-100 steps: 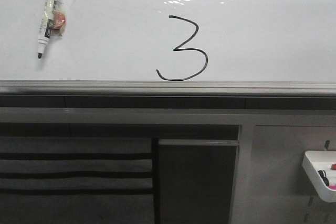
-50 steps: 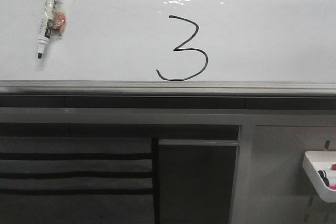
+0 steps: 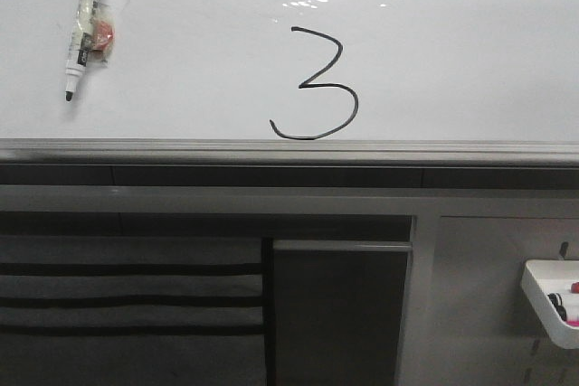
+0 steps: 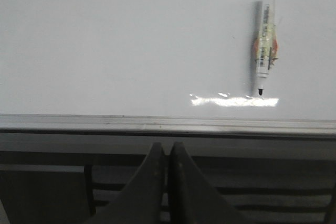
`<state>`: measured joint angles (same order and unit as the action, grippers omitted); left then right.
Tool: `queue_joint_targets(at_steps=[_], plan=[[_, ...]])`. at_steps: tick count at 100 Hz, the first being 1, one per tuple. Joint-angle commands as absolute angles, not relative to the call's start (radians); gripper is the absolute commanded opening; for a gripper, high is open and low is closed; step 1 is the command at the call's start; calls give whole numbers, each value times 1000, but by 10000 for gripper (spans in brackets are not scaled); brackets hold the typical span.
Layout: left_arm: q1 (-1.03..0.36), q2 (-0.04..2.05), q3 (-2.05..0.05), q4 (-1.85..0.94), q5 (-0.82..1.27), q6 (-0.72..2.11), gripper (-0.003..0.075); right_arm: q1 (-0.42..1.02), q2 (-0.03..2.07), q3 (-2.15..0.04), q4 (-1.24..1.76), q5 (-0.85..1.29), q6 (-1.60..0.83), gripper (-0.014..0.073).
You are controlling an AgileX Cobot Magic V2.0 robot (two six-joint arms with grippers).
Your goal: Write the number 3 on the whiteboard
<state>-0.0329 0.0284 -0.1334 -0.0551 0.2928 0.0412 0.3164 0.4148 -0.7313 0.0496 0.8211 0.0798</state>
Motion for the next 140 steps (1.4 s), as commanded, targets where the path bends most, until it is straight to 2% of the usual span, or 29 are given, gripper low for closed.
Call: queue_joint_targets(at_steps=[1, 12, 121, 132, 140], plan=[[-46, 12, -86, 15, 88, -48, -18, 311, 423, -752, 39, 739, 78, -74], [-48, -7, 9, 15, -91, -48, -18, 311, 423, -752, 39, 739, 78, -74], [-44, -37, 10, 0, -71, -48, -18, 311, 421, -746, 39, 738, 78, -74], [-44, -37, 10, 0, -71, -48, -18, 271, 365, -686, -25, 658, 55, -74], [-44, -37, 10, 0, -71, -48, -18, 216, 293, -576, -10, 519, 55, -74]])
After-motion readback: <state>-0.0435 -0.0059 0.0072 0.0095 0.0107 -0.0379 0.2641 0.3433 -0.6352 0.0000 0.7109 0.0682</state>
